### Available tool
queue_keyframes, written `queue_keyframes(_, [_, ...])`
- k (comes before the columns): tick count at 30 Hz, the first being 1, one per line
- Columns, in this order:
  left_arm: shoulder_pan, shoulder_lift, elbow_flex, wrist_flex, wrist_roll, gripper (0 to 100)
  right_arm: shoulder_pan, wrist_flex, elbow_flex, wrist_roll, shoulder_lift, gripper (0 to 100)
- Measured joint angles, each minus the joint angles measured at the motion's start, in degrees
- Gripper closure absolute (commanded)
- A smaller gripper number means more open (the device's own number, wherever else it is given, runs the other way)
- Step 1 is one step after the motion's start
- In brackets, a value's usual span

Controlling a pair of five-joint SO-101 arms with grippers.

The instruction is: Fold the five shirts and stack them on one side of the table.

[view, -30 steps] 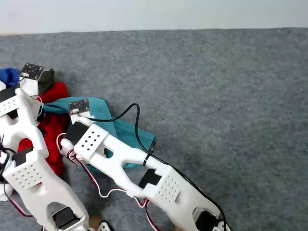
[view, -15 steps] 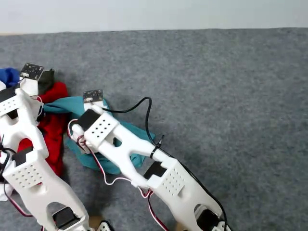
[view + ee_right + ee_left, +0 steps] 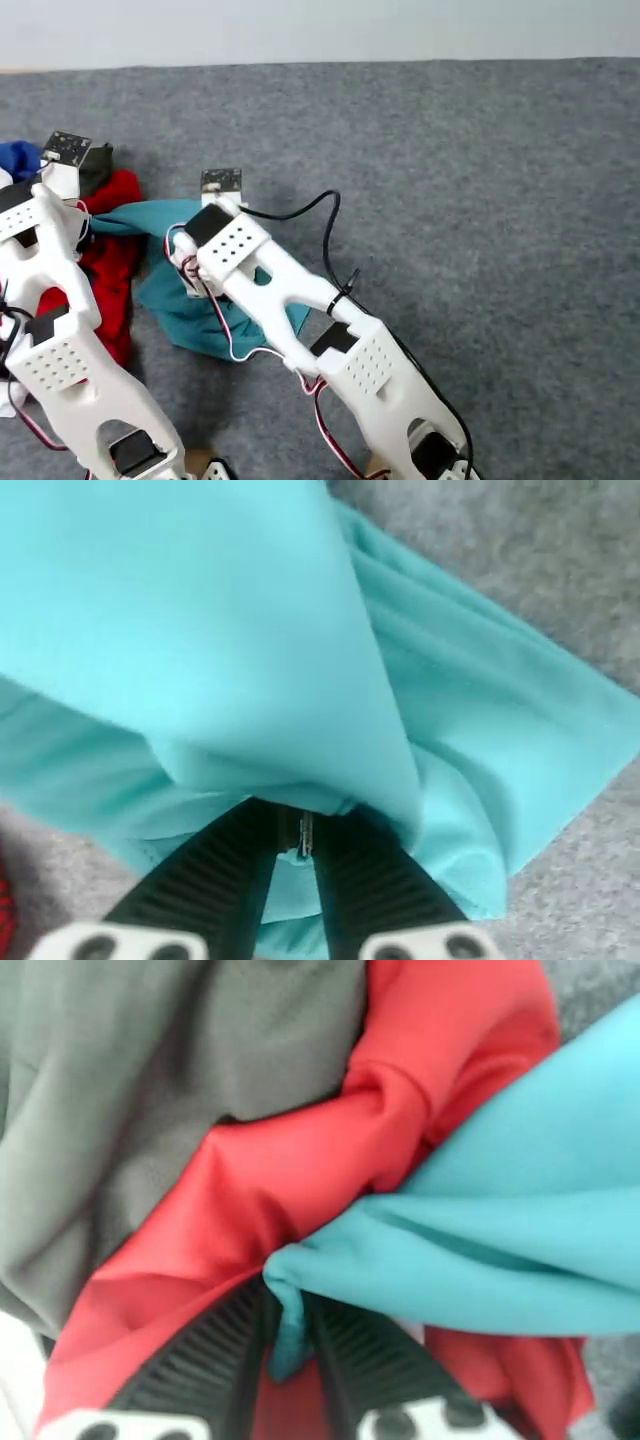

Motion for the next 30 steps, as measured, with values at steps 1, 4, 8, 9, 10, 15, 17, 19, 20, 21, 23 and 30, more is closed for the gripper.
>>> queue_keyframes(1, [0.0, 0.0, 0.0, 0.0, 0.0, 100, 0.0, 0.79, 0.0, 0.26, 0.0, 99.0])
queue_keyframes(4, [0.0, 0.0, 0.0, 0.0, 0.0, 100, 0.0, 2.55, 0.0, 0.53, 0.0, 99.0])
queue_keyframes(8, [0.0, 0.0, 0.0, 0.0, 0.0, 100, 0.09, 4.22, 0.0, 0.97, -1.58, 99.0])
queue_keyframes(9, [0.0, 0.0, 0.0, 0.0, 0.0, 100, 0.44, 4.4, 0.0, 1.14, -2.37, 99.0])
queue_keyframes(10, [0.0, 0.0, 0.0, 0.0, 0.0, 100, 0.97, 4.48, 0.0, 1.76, -2.81, 99.0])
queue_keyframes(15, [0.0, 0.0, 0.0, 0.0, 0.0, 100, 5.63, 4.48, 0.0, 3.96, -3.08, 99.0])
queue_keyframes(17, [0.0, 0.0, 0.0, 0.0, 0.0, 100, 7.38, 4.48, 0.0, 4.31, -3.08, 99.0])
queue_keyframes(19, [0.0, 0.0, 0.0, 0.0, 0.0, 100, 8.62, 4.66, 0.0, 5.27, -3.08, 99.0])
queue_keyframes(20, [0.0, 0.0, 0.0, 0.0, 0.0, 100, 9.05, 4.75, 0.0, 5.8, -3.08, 99.0])
queue_keyframes(21, [0.0, 0.0, 0.0, 0.0, 0.0, 100, 9.41, 4.84, 0.0, 6.33, -3.08, 99.0])
queue_keyframes(23, [0.26, 0.0, 0.0, 0.0, 0.0, 100, 10.55, 4.84, 0.0, 7.3, -3.08, 99.0])
queue_keyframes(30, [3.87, -4.48, -0.18, 6.59, 0.18, 100, 17.14, 4.84, 0.0, 11.34, -3.08, 99.0])
